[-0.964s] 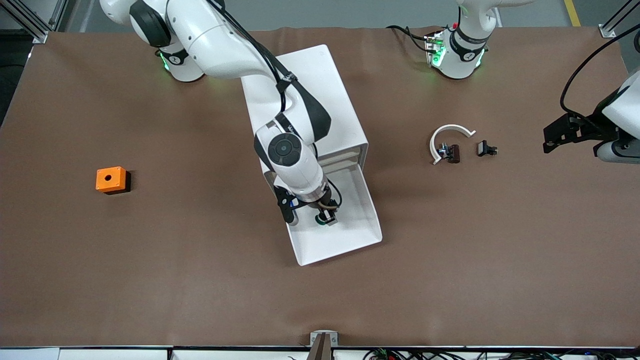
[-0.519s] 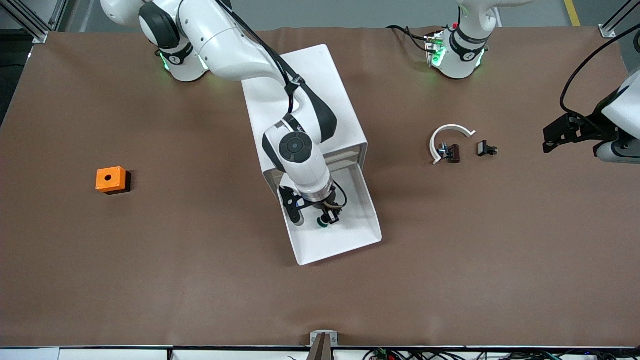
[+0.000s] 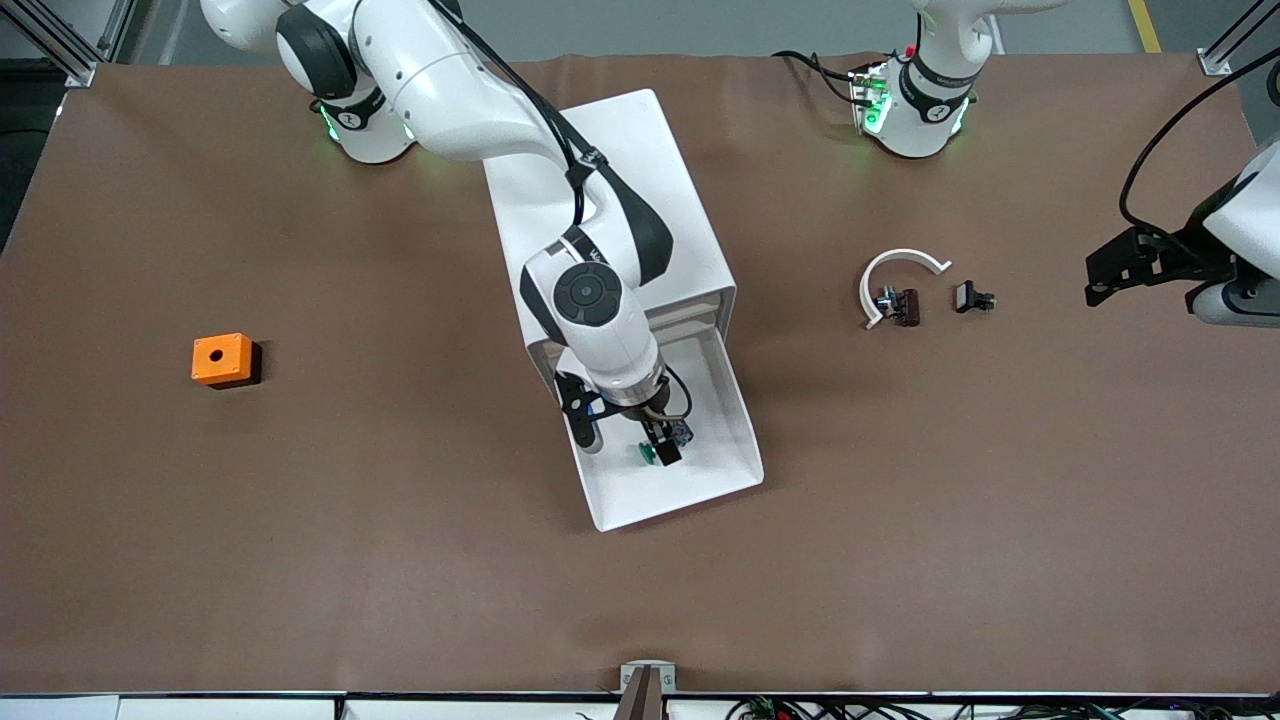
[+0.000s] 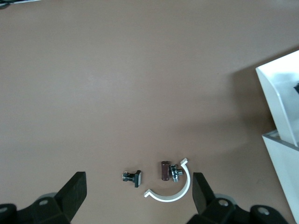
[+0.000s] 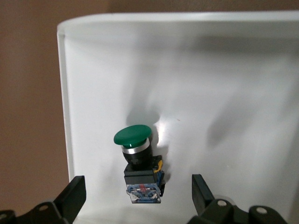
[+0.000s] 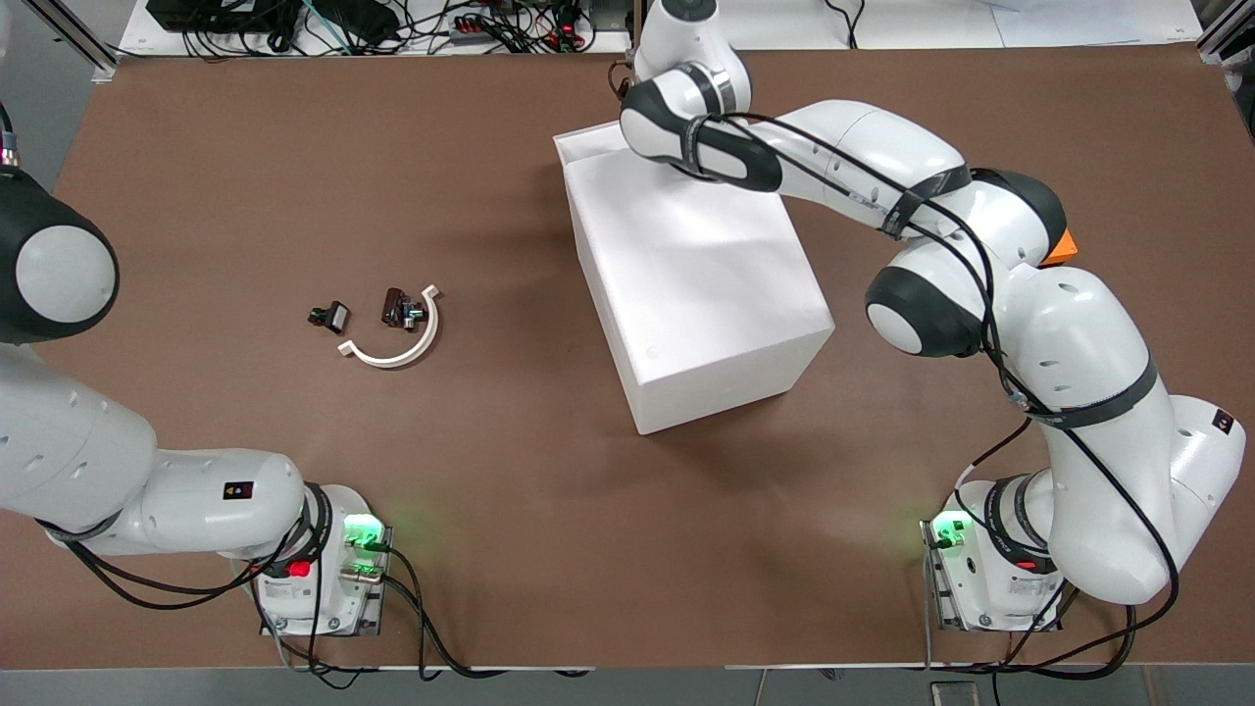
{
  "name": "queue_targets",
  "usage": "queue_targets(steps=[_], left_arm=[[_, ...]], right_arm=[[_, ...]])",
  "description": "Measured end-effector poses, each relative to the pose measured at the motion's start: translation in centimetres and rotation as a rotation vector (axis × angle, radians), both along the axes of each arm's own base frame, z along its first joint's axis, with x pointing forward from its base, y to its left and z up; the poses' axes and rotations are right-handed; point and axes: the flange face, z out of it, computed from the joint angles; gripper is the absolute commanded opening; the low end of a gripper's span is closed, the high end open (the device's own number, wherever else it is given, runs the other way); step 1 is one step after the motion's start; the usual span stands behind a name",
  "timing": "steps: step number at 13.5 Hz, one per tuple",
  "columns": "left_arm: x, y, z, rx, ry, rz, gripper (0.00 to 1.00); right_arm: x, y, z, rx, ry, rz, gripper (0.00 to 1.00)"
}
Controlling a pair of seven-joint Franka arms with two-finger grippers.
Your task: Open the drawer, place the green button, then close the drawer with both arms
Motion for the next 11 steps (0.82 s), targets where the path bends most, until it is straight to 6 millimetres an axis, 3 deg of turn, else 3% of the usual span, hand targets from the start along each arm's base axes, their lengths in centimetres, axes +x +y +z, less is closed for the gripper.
queue_targets(steps=[3,7,11], left_arm=[[0.3,-0.4,-0.8,-0.039,0.019,-0.005,1.00],[2.5,-1.6,-3.6,-0.082,0.008,-0.011,1.00],[6.2,-3.1,-8.5,-0.164,-0.027,0.022,1.00]], right_arm=[[1.4,-2.1,5.2,0.023,0.047,0.005,1.00],[2.9,-7.6,12.7,0.024,0.088,0.168,1.00],[2.7,-13.2,16.5,-0.032,0.149,0.460,1.00]])
